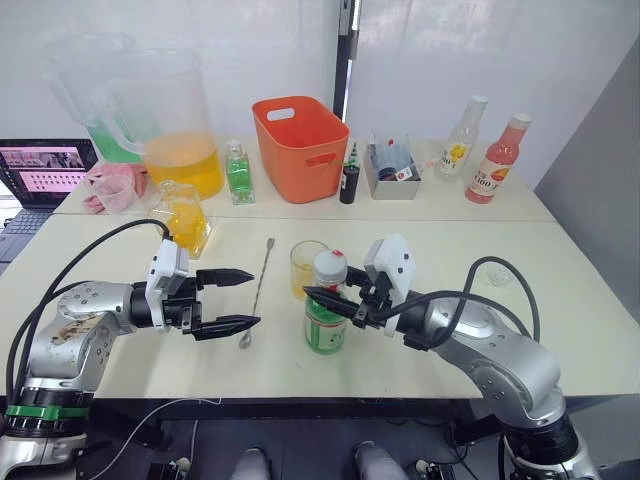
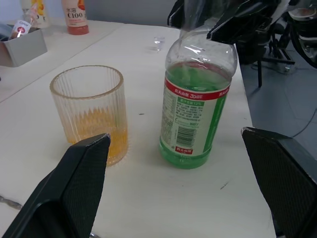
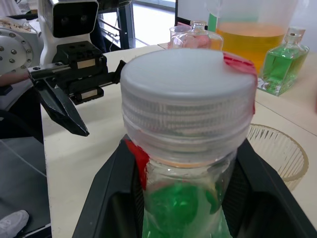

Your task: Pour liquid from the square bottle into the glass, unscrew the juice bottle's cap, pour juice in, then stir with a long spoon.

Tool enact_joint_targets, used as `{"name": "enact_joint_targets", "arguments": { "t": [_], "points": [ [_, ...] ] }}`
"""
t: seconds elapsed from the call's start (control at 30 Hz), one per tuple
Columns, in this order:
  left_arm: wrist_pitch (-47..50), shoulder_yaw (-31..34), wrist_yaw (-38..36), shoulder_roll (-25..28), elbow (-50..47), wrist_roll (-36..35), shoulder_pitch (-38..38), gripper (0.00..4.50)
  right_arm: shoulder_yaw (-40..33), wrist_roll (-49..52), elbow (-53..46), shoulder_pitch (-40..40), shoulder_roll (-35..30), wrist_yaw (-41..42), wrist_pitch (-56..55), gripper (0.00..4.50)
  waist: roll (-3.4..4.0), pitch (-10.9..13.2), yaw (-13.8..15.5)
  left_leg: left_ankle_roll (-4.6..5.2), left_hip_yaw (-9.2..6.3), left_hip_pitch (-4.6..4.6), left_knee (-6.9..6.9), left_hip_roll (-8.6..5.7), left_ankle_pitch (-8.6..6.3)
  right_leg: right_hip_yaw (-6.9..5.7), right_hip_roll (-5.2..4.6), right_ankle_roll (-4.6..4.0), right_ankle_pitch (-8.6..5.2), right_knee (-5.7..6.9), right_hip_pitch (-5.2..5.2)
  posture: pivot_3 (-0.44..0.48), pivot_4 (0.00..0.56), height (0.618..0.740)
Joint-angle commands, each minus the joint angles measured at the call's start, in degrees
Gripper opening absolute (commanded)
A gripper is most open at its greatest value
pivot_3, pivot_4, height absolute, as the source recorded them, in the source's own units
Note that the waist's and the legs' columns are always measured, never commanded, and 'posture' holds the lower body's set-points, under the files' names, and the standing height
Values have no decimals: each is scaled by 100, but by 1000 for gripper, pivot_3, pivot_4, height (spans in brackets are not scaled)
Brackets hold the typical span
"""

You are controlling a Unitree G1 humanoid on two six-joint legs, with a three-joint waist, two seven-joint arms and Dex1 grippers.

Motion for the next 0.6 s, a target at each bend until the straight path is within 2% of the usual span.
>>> {"name": "enact_joint_targets", "arguments": {
  "t": [0.03, 0.13, 0.17, 0.37, 0.6],
  "points": [
    [-78, 145, -72, 95, -60, -65, -16, 4500, -11, -69, -29, 7, -55, 152, -165, 1413, 0, 0, 6, 0, 0, 0, 0, 0, 0, 0, 0, 0, 0, 0, 0, 0, 150, 740],
    [-131, 148, -104, 104, 42, -41, -50, 4500, -60, -56, -20, 16, -78, 229, -191, 1413, 0, 0, 9, 0, 0, 0, 0, 0, 0, -1, 0, 0, 0, 0, 0, 0, 150, 740],
    [-164, 144, -111, 99, 75, -29, -65, 4500, -159, 48, -58, -4, -108, 296, -175, 2462, 0, 0, 12, 0, 0, 0, 0, 0, 0, 0, 0, 0, 0, -1, 0, 0, 150, 740],
    [-325, 106, -184, 69, 222, 18, -111, 4500, -899, 605, -183, 12, -562, 703, -70, 4486, 0, 0, 40, 0, 0, -4, 0, 0, 0, -1, -1, 0, -1, -3, 0, 0, 150, 740],
    [-716, 90, -83, -83, 433, 188, -210, 4500, -1966, 1343, -173, 526, -1828, 1824, -11, 4486, -1, 0, 73, 0, 0, -8, -1, -1, 0, -1, -2, -1, -2, -10, 2, 0, 150, 740]
  ]
}}
